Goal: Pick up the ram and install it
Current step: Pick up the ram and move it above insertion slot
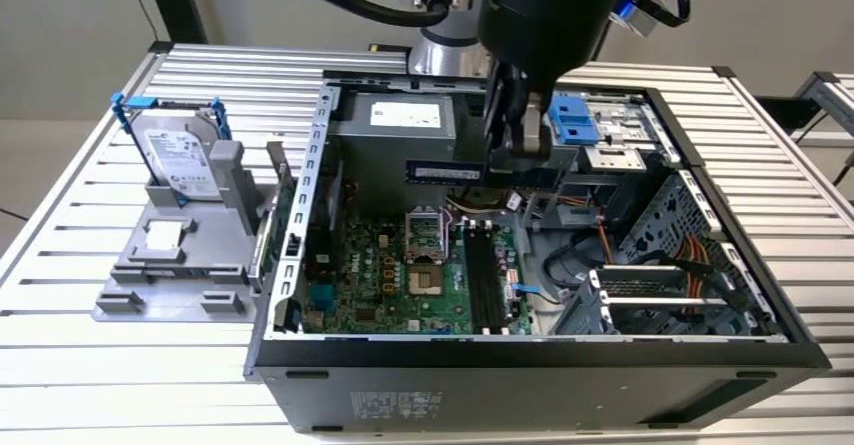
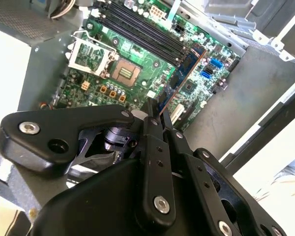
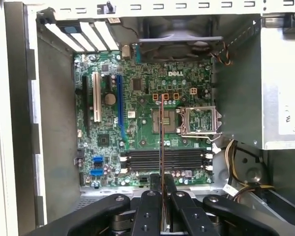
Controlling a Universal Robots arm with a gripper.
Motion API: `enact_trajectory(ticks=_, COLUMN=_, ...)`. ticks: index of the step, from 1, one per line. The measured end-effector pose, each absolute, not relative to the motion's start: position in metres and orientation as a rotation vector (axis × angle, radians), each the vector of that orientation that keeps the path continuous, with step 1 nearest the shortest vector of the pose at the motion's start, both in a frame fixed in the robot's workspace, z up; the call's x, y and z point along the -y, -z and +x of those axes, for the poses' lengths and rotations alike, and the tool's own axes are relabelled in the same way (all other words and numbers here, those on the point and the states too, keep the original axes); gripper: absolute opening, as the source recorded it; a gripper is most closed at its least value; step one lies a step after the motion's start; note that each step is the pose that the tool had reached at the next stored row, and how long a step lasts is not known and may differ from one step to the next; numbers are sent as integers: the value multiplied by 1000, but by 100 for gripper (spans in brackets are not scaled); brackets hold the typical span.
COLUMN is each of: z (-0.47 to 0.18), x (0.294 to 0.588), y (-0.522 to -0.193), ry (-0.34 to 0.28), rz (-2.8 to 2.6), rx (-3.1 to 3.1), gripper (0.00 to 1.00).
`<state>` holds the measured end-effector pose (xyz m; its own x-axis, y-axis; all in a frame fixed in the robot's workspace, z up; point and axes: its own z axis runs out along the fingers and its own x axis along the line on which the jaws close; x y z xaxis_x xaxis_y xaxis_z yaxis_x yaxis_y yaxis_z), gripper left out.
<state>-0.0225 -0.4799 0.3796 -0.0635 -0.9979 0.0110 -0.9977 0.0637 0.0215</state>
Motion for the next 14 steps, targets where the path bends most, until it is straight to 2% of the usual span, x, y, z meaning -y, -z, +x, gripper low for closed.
enact_trajectory(ticks=14, z=-11, x=466, y=-379, ry=13, rz=2130, rx=2278, gripper=0)
